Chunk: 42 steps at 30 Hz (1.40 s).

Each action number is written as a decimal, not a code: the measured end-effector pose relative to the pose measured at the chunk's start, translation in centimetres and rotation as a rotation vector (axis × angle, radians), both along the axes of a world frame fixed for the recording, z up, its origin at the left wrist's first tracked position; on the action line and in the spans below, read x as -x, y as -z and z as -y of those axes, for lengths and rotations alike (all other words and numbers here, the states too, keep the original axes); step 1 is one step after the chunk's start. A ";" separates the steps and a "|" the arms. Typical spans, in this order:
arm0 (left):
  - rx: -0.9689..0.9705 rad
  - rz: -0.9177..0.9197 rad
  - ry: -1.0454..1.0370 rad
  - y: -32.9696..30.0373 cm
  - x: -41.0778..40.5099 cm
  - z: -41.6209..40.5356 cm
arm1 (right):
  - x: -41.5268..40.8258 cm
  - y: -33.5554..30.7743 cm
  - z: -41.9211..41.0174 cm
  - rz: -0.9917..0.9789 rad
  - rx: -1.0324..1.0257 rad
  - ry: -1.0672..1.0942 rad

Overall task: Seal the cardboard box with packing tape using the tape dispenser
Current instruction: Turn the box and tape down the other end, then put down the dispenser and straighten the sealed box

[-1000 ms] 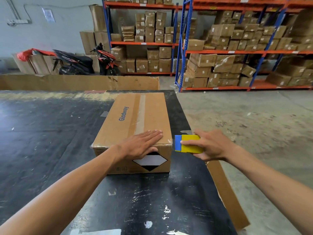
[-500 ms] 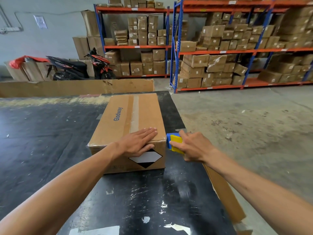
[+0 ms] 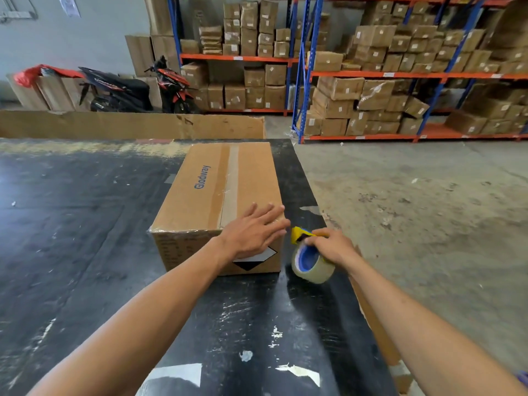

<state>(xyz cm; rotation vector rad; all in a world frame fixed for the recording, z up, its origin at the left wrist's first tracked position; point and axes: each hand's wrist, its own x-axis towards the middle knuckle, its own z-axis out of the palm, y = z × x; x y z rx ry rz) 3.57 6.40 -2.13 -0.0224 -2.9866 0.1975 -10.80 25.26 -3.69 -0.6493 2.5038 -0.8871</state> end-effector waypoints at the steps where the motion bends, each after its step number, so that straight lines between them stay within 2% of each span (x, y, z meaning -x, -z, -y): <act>1: -0.012 -0.037 0.002 0.3 0.2 0.1 | 0.3 1.4 -0.2 0.051 0.021 0.051; 5: -0.049 -0.305 0.005 1.6 1.3 -0.7 | 0.6 4.1 -1.3 0.145 0.184 0.192; 8: -0.087 -0.420 -0.041 2.1 2.4 -1.9 | 1.3 4.4 -2.1 0.030 0.022 0.138; 11: -0.092 -0.464 -0.070 2.5 2.8 -2.5 | 1.5 5.5 -2.8 -0.015 -0.028 0.143; 16: -0.120 -0.288 -0.329 1.8 2.5 -3.8 | 1.0 5.6 -2.0 -0.187 -0.205 0.163; 17: -0.130 -0.268 -0.375 1.6 2.4 -4.0 | 1.1 5.0 -1.3 -0.240 -0.169 0.153; 19: -0.142 -0.244 -0.440 1.2 2.5 -4.2 | 1.3 2.7 0.7 -0.263 0.036 0.080; 22: -0.155 -0.216 -0.498 0.9 2.4 -4.3 | 1.5 -1.7 4.1 -0.071 0.305 0.024; 24: -0.213 -0.211 -0.571 0.6 2.1 -4.3 | 2.0 -3.3 6.4 0.100 0.356 -0.012; 26: -0.242 -0.207 -0.614 0.3 1.8 -4.3 | 2.2 -3.8 8.6 0.133 0.340 -0.075; 28: -0.241 -0.171 -0.610 0.2 1.4 -4.2 | 1.8 -3.7 10.8 0.074 0.273 -0.191; 31: -0.209 -0.135 -0.562 0.5 0.1 -3.4 | 0.5 -2.5 12.7 -0.138 0.134 -0.418; 36: -0.136 -0.106 -0.482 0.1 -3.6 -0.3 | 0.2 -2.0 12.9 -0.448 -0.053 -0.560; 40: -0.145 -0.015 -0.342 -0.5 -9.0 4.5 | -3.0 -3.3 13.4 -0.509 -0.081 -0.676; 42: -0.233 0.048 -0.276 -1.5 -12.4 7.4 | -5.9 -3.5 13.4 -0.563 -0.085 -0.714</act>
